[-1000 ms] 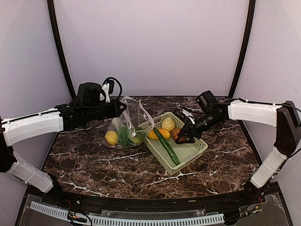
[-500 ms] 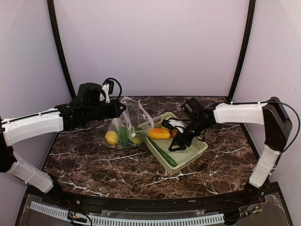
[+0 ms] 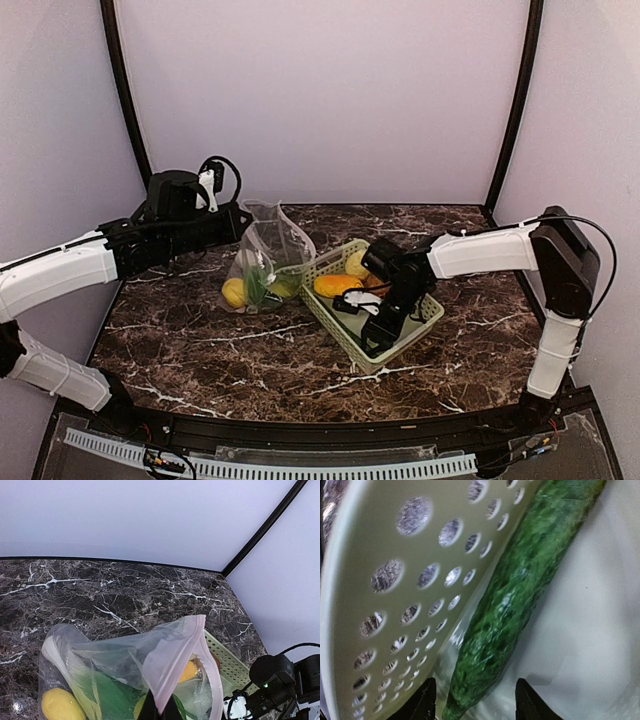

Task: Place the food in the zip-top bag and seal the zipper
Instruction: Pick up the fake vegetable from the bin, then place the fake vegetable in the zipper food storage bag.

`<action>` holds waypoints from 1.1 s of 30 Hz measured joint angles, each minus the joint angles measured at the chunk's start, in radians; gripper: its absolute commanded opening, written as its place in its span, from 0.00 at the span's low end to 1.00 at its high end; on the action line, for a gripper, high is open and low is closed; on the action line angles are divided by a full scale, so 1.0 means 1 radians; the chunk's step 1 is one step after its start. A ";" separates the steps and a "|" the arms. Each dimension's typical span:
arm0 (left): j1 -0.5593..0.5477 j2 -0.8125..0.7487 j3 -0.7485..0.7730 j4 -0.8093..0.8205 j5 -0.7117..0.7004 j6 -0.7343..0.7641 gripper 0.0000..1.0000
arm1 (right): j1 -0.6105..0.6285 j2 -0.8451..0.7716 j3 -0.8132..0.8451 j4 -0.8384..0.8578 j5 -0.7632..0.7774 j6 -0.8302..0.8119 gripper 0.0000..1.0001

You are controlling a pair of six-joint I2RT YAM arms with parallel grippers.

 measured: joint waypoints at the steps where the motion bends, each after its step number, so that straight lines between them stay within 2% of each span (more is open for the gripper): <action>1: 0.000 -0.006 0.000 0.000 -0.005 0.000 0.01 | 0.012 0.001 -0.003 -0.002 0.019 0.003 0.38; 4: 0.000 -0.014 0.000 0.000 -0.013 0.000 0.01 | 0.032 0.008 -0.002 -0.002 0.081 0.016 0.25; 7: 0.000 -0.014 0.000 -0.002 -0.013 0.002 0.01 | 0.031 0.010 0.000 -0.005 0.136 0.022 0.19; 13: 0.000 -0.014 0.001 -0.024 -0.008 0.035 0.01 | -0.035 -0.049 0.045 -0.072 0.176 0.014 0.15; 18: 0.000 -0.014 0.027 -0.069 -0.013 0.102 0.01 | -0.151 -0.237 0.076 -0.109 0.151 -0.010 0.13; 20: 0.000 -0.010 0.048 -0.080 -0.018 0.125 0.01 | -0.158 -0.302 0.076 -0.116 0.138 -0.025 0.12; 26: 0.000 0.043 0.106 -0.094 0.011 0.173 0.01 | -0.151 -0.389 0.095 -0.177 -0.023 -0.069 0.13; 33: -0.014 0.120 0.143 -0.095 0.108 0.207 0.01 | -0.142 -0.291 0.190 -0.300 -0.353 -0.097 0.14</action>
